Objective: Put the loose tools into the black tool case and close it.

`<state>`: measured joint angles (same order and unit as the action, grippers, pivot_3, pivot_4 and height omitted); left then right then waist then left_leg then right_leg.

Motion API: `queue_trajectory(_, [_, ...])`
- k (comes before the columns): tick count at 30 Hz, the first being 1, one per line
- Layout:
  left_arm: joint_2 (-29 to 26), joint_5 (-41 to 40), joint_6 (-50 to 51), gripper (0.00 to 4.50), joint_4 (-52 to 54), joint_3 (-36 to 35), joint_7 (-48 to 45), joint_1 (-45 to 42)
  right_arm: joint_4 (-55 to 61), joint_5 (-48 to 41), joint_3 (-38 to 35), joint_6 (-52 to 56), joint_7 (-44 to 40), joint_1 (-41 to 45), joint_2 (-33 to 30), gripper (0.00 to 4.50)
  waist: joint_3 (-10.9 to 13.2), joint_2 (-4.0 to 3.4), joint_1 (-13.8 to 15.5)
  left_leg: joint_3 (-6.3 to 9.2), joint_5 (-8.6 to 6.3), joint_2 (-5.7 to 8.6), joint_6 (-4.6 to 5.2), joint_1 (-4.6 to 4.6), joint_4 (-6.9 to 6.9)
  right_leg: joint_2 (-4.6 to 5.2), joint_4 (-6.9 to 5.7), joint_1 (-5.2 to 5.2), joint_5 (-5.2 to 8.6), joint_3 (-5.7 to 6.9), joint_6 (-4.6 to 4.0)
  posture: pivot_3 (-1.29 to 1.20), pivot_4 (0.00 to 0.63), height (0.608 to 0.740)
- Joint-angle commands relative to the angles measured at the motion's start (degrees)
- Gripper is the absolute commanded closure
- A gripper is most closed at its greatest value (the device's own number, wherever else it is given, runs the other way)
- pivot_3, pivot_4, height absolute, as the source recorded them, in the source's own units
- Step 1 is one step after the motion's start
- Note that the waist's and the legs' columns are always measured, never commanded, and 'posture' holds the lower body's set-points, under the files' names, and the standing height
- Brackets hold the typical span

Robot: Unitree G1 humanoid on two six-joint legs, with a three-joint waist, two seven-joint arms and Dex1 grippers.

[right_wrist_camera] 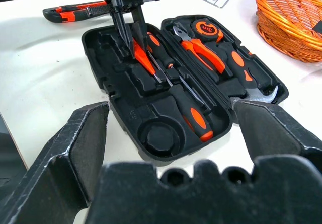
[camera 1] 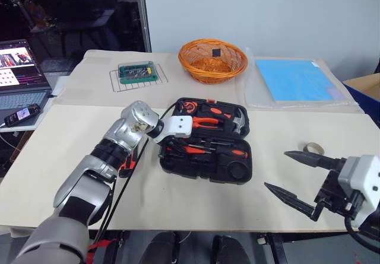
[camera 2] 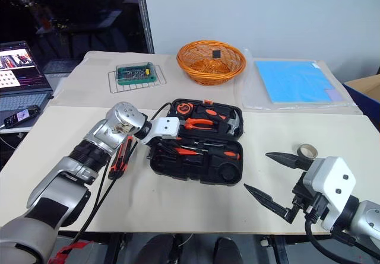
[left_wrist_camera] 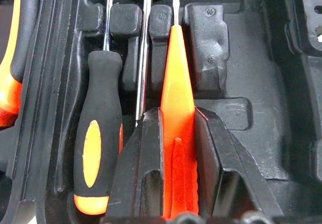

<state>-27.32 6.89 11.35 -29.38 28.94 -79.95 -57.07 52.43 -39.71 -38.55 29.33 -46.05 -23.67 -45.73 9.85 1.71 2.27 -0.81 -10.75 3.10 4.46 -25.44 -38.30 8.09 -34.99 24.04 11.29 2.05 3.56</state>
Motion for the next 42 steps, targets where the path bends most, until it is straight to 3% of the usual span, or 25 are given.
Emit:
queue_trajectory(1, [0.8,0.8,1.5,3.56,0.3,0.5,-0.8,0.0,1.5,-1.3,-0.2,0.1,0.5,0.3,-0.6,0.00,0.0,0.00,0.0,0.00,0.00,0.00,0.00,0.00,-0.01,0.00,0.00,0.00,0.00,0.00,0.02,0.00,0.150,0.740])
queue_trajectory(4, [1.3,-2.1,3.5,2.45,1.5,-2.4,-1.1,-0.2,1.8,-1.4,0.0,0.1,0.7,0.2,-0.5,0.00,0.0,0.00,0.0,0.00,0.00,0.00,0.00,-0.02,-0.04,0.00,-0.01,0.00,0.03,0.00,0.09,0.00,0.150,0.740])
queue_trajectory(7, [2.3,-11.1,11.3,1.40,4.5,-11.5,-0.3,-0.8,2.0,-1.4,0.1,0.0,0.8,0.0,-0.3,0.00,0.0,0.01,0.0,0.00,0.00,-0.01,0.00,-0.05,-0.05,0.00,-0.03,0.03,0.02,0.00,0.09,0.00,0.150,0.740])
queue_trajectory(8, [2.0,-13.4,14.1,1.40,5.7,-13.9,-0.3,-0.5,1.7,-1.2,0.3,-0.2,0.7,0.0,-0.2,0.00,0.0,0.02,-0.1,0.05,0.00,-0.02,0.01,-0.11,-0.11,-0.02,-0.05,0.08,0.02,0.02,0.09,0.00,0.150,0.740])
queue_trajectory(11, [1.9,-18.7,23.2,1.97,9.5,-19.5,2.8,1.5,1.0,-0.6,1.4,-0.5,0.9,0.8,-0.1,0.00,0.0,0.00,-0.3,0.10,0.00,-0.05,0.01,-0.11,-0.20,-0.06,-0.04,0.05,0.02,0.04,0.09,0.00,0.150,0.740])
queue_trajectory(16, [3.6,-21.6,27.2,3.91,18.7,-24.3,12.2,9.6,0.1,-0.4,2.8,-0.7,1.2,2.4,-0.4,0.00,0.0,-0.07,-0.1,0.12,0.00,-0.04,0.02,0.01,-0.24,-0.07,-0.05,0.00,0.01,0.04,0.07,0.00,0.150,0.740])
queue_trajectory(18, [5.1,-21.2,27.0,4.48,22.3,-24.7,17.3,14.1,-0.5,-0.3,3.2,-0.8,1.2,3.2,-0.6,0.00,0.0,-0.07,-0.1,0.14,-0.01,-0.04,0.01,0.02,-0.29,-0.07,-0.04,0.01,-0.06,0.04,0.00,0.00,0.150,0.740])
queue_trajectory(22, [6.4,-16.4,25.5,4.48,25.0,-20.5,25.8,21.5,-1.3,0.0,3.8,-0.9,0.9,4.3,-1.0,0.00,0.0,-0.06,0.3,0.19,-0.13,-0.02,-0.20,0.01,-0.40,-0.04,-0.03,0.00,-0.16,0.04,0.01,0.00,0.150,0.740])
queue_trajectory(27, [3.5,-10.1,24.7,4.48,23.8,-12.6,28.1,25.6,-1.9,0.4,4.8,-0.9,0.6,5.1,-1.4,0.00,-0.3,-0.25,0.4,0.18,-0.28,0.00,-0.44,0.14,-0.41,0.00,-0.02,-0.13,-0.15,0.05,0.05,0.00,0.150,0.740])
queue_trajectory(30, [2.2,-10.0,22.8,4.48,25.0,-12.4,28.7,26.5,-2.3,0.6,5.4,-1.0,0.3,5.7,-1.7,0.00,-0.6,-0.47,0.2,0.18,-0.30,-0.01,-0.45,0.24,-0.40,0.08,0.00,-0.22,-0.02,0.05,0.13,0.00,0.150,0.740])
queue_trajectory(34, [4.4,-18.1,23.5,4.48,32.9,-22.7,31.6,27.8,-3.8,1.0,6.9,-2.1,-0.6,7.2,-1.7,0.00,-0.6,-0.60,-0.3,0.18,-0.31,-0.02,-0.46,0.34,-0.37,0.28,0.00,-0.29,0.15,0.04,-0.12,0.00,0.150,0.740])
queue_trajectory(37, [5.3,-22.5,30.7,4.48,39.7,-30.8,37.3,28.9,-5.0,1.5,8.4,-3.0,-1.5,8.5,-1.6,0.00,-0.5,-0.44,-0.3,0.18,-0.31,-0.03,-0.46,0.28,-0.37,0.26,-0.03,-0.16,0.10,0.06,-0.04,0.00,0.150,0.740])
queue_trajectory(40, [6.2,-21.9,40.2,3.73,51.3,-39.5,47.9,33.9,-7.3,1.6,10.9,-4.2,-2.8,11.1,-1.7,0.00,-0.5,-0.42,-0.5,0.19,-0.30,-0.01,-0.46,0.22,-0.37,0.11,-0.04,-0.07,-0.04,0.10,0.20,0.00,0.150,0.740])
queue_trajectory(42, [7.0,-20.6,45.3,2.93,57.0,-41.8,53.3,37.5,-8.7,1.6,12.0,-4.6,-3.6,12.6,-1.8,0.00,-0.5,-0.42,-0.8,0.17,-0.33,0.04,-0.41,0.22,-0.37,0.12,0.00,-0.08,-0.05,0.06,0.22,0.00,0.150,0.740])
